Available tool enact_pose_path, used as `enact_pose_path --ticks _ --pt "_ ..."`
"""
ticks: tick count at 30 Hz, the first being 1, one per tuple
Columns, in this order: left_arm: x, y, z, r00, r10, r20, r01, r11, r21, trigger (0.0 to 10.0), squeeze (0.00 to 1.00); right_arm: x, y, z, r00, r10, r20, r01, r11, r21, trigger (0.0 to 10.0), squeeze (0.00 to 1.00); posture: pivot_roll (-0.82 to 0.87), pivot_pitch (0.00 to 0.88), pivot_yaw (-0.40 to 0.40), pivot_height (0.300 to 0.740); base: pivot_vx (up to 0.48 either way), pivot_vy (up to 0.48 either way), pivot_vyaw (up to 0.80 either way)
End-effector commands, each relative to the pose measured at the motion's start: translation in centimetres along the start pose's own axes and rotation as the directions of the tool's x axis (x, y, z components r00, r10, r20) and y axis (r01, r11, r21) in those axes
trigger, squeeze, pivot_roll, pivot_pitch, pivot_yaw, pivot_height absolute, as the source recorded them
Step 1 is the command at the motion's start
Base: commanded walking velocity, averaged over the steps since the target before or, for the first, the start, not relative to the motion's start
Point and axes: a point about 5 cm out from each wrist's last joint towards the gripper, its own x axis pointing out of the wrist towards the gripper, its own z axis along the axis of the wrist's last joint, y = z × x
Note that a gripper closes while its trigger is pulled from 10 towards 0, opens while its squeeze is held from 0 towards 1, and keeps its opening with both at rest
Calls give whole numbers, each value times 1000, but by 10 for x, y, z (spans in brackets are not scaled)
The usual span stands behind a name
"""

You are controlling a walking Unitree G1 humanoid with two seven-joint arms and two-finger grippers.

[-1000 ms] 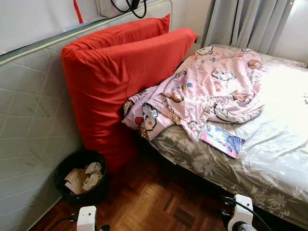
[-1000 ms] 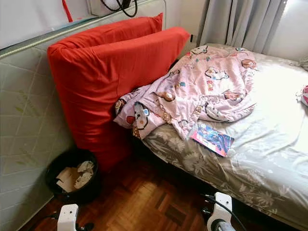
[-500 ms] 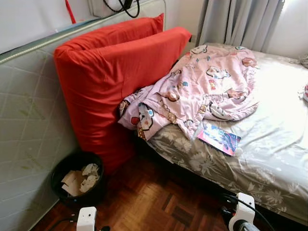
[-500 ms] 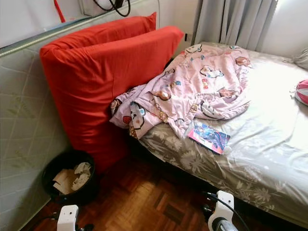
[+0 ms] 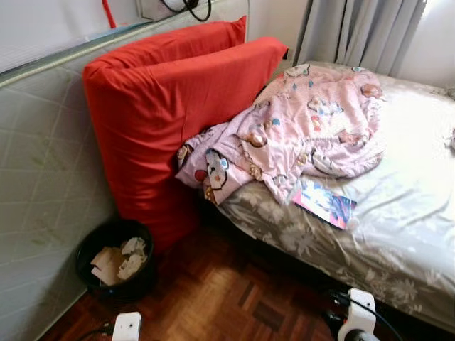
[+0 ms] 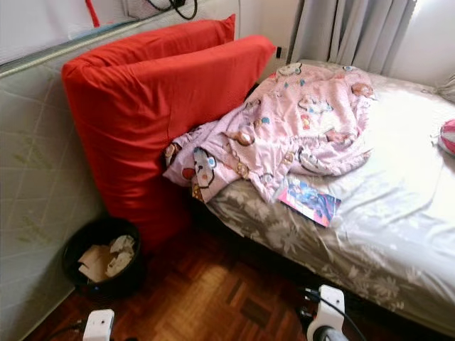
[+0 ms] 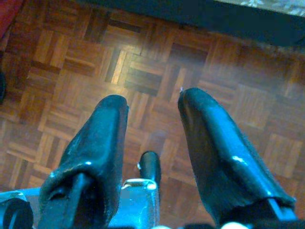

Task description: Clean up the room

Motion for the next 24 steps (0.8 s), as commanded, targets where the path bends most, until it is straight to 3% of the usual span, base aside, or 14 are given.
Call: enact_pose_path --ticks 1,7,24 --pt "0 2 0 1000 2 -8 -2 1000 19 10000 0 1 3 1 1000 4 15 -4 1000 20 10000 0 79 75 13 740 259 0 0" --pt "0 3 0 1000 5 -12 -5 1000 18 10000 0 1 3 0 999 -13 39 9 995 102 10000 0 58 59 18 740 254 0 0" --pt "3 -3 12 1000 -7 12 7 1000 14 10000 0 1 1 3 1000 -7 6 6 1000 29 10000 0 46 18 14 740 266 0 0"
